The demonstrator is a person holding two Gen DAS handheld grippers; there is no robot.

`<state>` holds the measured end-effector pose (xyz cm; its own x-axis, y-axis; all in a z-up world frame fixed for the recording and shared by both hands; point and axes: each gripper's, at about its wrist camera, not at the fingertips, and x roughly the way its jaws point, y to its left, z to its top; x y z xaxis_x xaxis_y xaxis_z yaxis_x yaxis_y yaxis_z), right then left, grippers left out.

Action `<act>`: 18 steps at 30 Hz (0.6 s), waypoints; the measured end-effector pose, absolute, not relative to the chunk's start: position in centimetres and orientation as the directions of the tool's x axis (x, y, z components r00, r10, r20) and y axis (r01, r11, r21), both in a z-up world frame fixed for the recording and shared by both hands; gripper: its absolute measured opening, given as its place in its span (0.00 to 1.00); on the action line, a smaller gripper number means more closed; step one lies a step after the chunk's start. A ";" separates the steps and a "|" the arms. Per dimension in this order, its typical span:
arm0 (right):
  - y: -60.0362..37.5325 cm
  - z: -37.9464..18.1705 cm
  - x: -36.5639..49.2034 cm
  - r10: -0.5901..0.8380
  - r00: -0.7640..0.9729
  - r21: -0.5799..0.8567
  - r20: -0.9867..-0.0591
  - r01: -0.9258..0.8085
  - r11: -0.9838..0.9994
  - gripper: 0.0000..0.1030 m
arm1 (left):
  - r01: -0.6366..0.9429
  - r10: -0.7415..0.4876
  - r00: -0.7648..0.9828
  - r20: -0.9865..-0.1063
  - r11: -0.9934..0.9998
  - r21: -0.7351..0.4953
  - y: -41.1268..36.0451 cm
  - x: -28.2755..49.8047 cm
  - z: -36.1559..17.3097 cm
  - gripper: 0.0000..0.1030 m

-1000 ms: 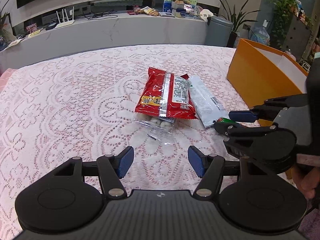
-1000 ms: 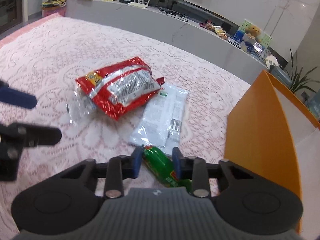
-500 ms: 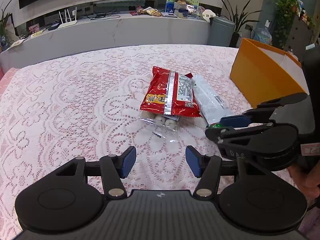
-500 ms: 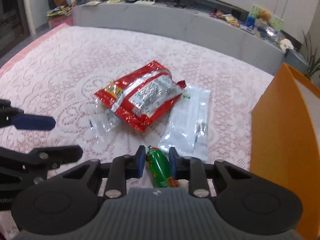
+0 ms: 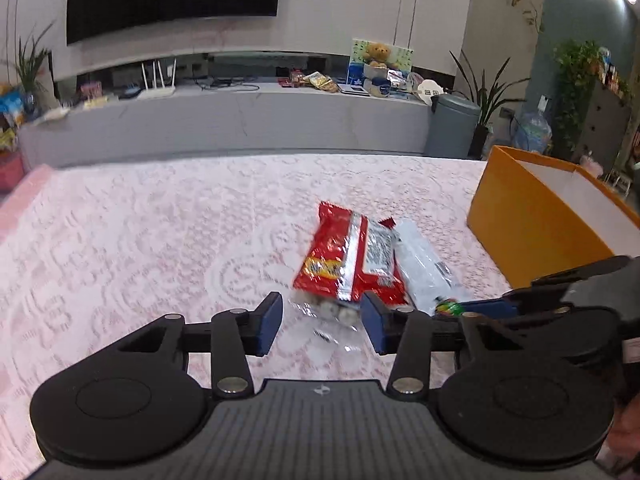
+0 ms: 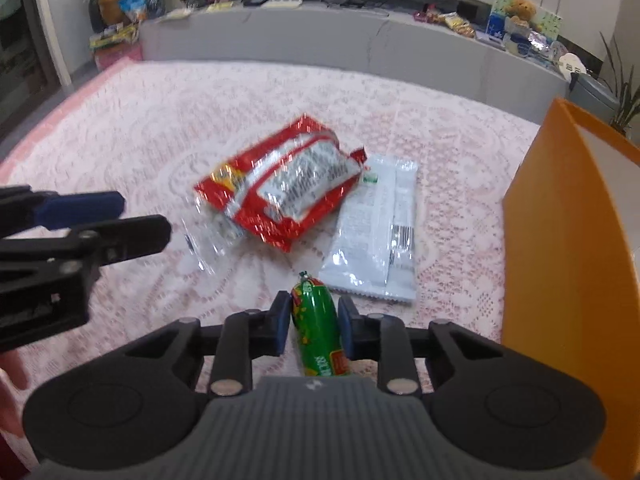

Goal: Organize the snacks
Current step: 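Grasp the green sausage with right tool while left lowers onto the red chip bag, then close left tool on the red chip bag while right lifts the green sausage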

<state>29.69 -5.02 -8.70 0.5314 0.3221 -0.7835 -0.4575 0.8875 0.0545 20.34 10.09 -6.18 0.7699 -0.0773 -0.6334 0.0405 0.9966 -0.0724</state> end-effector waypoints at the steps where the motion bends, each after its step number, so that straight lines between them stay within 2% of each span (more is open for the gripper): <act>1: -5.1 -8.5 29.7 0.323 0.543 0.057 -0.775 -0.450 0.891 0.22 | 0.057 -0.086 0.771 -0.631 0.996 -0.067 10.0 20.6 -6.0 0.51; 4: -5.4 -7.7 29.8 0.320 0.574 0.064 -0.754 -0.420 0.905 0.21 | 0.105 -0.095 0.753 -0.651 0.994 -0.023 9.3 22.1 -5.4 0.51; 8: -6.0 -7.7 30.7 0.311 0.587 0.081 -0.747 -0.385 0.919 0.20 | 0.161 -0.142 0.755 -0.640 0.986 -0.029 8.9 24.0 -5.1 0.51; 12: -6.5 -8.5 31.5 0.295 0.599 0.086 -0.744 -0.351 0.932 0.20 | 0.227 -0.191 0.738 -0.647 0.974 -0.028 8.3 26.2 -5.4 0.67; 18: -7.0 -9.4 31.9 0.321 0.574 0.123 -0.753 -0.356 0.926 0.20 | 0.249 -0.158 0.696 -0.700 0.968 0.029 7.2 29.0 -7.5 0.71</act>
